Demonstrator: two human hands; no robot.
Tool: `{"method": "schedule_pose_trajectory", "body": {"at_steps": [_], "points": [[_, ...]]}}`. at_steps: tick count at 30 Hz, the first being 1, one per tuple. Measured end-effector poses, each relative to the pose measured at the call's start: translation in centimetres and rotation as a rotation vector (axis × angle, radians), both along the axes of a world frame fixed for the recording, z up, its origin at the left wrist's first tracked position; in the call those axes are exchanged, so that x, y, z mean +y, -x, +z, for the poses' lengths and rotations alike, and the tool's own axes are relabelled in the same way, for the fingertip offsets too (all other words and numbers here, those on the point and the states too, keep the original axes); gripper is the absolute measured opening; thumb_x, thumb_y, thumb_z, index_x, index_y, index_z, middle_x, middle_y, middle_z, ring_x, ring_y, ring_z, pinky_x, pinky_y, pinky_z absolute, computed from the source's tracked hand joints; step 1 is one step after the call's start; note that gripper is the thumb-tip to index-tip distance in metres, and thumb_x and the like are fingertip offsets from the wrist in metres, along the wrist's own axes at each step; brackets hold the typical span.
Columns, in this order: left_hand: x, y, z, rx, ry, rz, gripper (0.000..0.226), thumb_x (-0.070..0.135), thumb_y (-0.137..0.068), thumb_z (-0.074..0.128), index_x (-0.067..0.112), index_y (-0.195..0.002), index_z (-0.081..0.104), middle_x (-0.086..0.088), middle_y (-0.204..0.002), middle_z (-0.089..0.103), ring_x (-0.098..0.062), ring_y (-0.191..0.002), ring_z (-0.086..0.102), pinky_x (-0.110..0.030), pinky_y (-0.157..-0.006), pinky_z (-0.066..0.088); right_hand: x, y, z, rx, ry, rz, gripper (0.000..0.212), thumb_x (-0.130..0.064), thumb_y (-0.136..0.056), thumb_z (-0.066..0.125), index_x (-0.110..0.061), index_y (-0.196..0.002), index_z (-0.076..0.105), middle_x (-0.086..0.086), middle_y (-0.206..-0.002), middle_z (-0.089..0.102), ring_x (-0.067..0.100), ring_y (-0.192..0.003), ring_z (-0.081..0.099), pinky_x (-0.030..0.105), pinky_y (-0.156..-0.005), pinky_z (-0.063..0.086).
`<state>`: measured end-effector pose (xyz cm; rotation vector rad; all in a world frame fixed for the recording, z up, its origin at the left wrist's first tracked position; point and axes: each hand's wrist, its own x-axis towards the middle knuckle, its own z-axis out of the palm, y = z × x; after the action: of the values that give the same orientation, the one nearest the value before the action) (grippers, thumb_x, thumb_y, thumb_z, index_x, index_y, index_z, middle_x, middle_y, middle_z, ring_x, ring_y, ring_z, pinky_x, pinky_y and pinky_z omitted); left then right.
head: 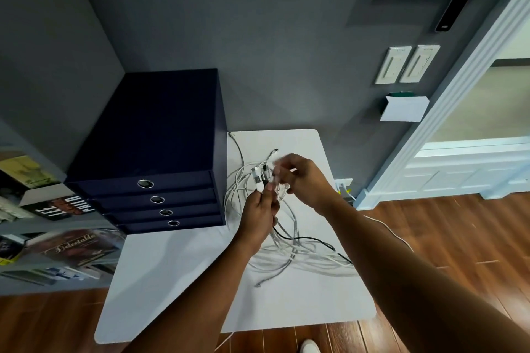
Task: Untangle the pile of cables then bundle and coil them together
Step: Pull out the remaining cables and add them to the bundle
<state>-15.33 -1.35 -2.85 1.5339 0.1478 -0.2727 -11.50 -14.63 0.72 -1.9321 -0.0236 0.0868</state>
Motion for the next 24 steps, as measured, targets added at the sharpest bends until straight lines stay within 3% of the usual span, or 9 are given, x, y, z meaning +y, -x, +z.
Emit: {"method": "schedule_pose_trajectory", "body": {"at_steps": [3, 6, 9, 14, 17, 19, 21, 23, 24], "points": [[-0.3, 0.2, 0.5, 0.007, 0.021, -0.059, 0.04, 0.033, -0.107, 0.043, 0.013, -0.072, 0.043, 0.003, -0.056, 0.038, -0.014, -0.054, 0.04, -0.029, -0.055, 0.035, 1.0, -0.1, -0.1, 0.022, -0.026, 0.077, 0.038, -0.028, -0.101, 0.053, -0.017, -0.138, 0.053, -0.002, -0.113, 0.066, 0.008, -0.084, 0.064, 0.028, -0.087, 0.049], [-0.2, 0.2, 0.8, 0.051, 0.108, -0.102, 0.035, 0.017, -0.108, 0.037, 0.01, -0.074, 0.042, 0.001, -0.057, 0.039, -0.02, -0.058, 0.045, -0.03, -0.062, 0.043, 1.7, -0.2, 0.1, 0.011, 0.082, 0.141, 0.029, -0.021, -0.102, 0.05, -0.012, -0.127, 0.063, 0.003, -0.105, 0.071, 0.022, -0.091, 0.069, 0.033, -0.088, 0.053], [0.0, 0.1, 1.2, 0.129, 0.21, -0.11, 0.031, 0.013, -0.107, 0.036, 0.008, -0.079, 0.048, -0.005, -0.061, 0.039, -0.019, -0.054, 0.043, -0.038, -0.062, 0.045, 2.0, -0.2, -0.1, -0.035, 0.129, 0.155, 0.018, -0.019, -0.101, 0.051, -0.02, -0.108, 0.067, 0.003, -0.091, 0.072, 0.022, -0.088, 0.068, 0.039, -0.086, 0.055], [-0.3, 0.4, 1.6, 0.146, 0.204, -0.044, 0.034, 0.016, -0.107, 0.037, 0.016, -0.073, 0.036, 0.003, -0.055, 0.031, -0.014, -0.051, 0.026, -0.03, -0.051, 0.023, 2.4, -0.6, -0.6, -0.092, 0.1, 0.095, 0.012, -0.023, -0.096, 0.058, -0.022, -0.103, 0.067, -0.008, -0.088, 0.071, 0.014, -0.087, 0.069, 0.039, -0.087, 0.055], [-0.4, 0.3, 1.2, 0.102, 0.145, 0.036, 0.038, 0.026, -0.107, 0.04, 0.014, -0.071, 0.04, -0.001, -0.058, 0.031, -0.014, -0.05, 0.028, -0.028, -0.049, 0.022, 2.8, 0.6, -0.7, -0.007, -0.109, 0.04, 0.037, -0.04, -0.097, 0.057, -0.027, -0.131, 0.052, -0.007, -0.094, 0.068, 0.007, -0.082, 0.065, 0.031, -0.081, 0.053], [-0.3, 0.1, 1.2, 0.067, 0.145, 0.117, 0.045, 0.039, -0.105, 0.044, 0.012, -0.073, 0.059, -0.009, -0.064, 0.047, -0.02, -0.052, 0.049, -0.03, -0.049, 0.037, 2.7, 2.2, -1.2, 0.13, -0.277, 0.022, 0.048, -0.052, -0.097, 0.051, -0.028, -0.138, 0.044, -0.01, -0.092, 0.065, 0.005, -0.079, 0.064, 0.029, -0.071, 0.052], [-0.3, -0.4, 1.5, 0.003, 0.117, 0.208, 0.048, 0.042, -0.104, 0.046, 0.013, -0.069, 0.062, -0.006, -0.063, 0.059, -0.025, -0.059, 0.062, -0.034, -0.056, 0.05, 2.3, 4.0, -2.7, 0.268, -0.318, 0.096, 0.054, -0.059, -0.093, 0.048, -0.019, -0.127, 0.054, -0.001, -0.089, 0.068, 0.016, -0.071, 0.068, 0.031, -0.061, 0.051], [-0.4, -0.8, 2.3, -0.064, 0.111, 0.257, 0.051, 0.039, -0.105, 0.044, 0.016, -0.06, 0.047, 0.004, -0.047, 0.046, -0.017, -0.042, 0.045, -0.026, -0.046, 0.039, 2.0, 5.8, -4.4, 0.339, -0.281, 0.205, 0.064, -0.065, -0.088, 0.05, -0.003, -0.102, 0.063, 0.016, -0.075, 0.067, 0.031, -0.059, 0.061, 0.034, -0.058, 0.049], [-0.6, -0.9, 2.8, -0.073, 0.146, 0.255, 0.051, 0.039, -0.106, 0.043, 0.02, -0.059, 0.043, 0.006, -0.045, 0.038, -0.014, -0.038, 0.034, -0.022, -0.042, 0.03, 1.8, 6.5, -5.0, 0.35, -0.25, 0.229, 0.07, -0.066, -0.085, 0.053, 0.003, -0.09, 0.063, 0.018, -0.065, 0.063, 0.029, -0.053, 0.055, 0.034, -0.057, 0.046]]}}
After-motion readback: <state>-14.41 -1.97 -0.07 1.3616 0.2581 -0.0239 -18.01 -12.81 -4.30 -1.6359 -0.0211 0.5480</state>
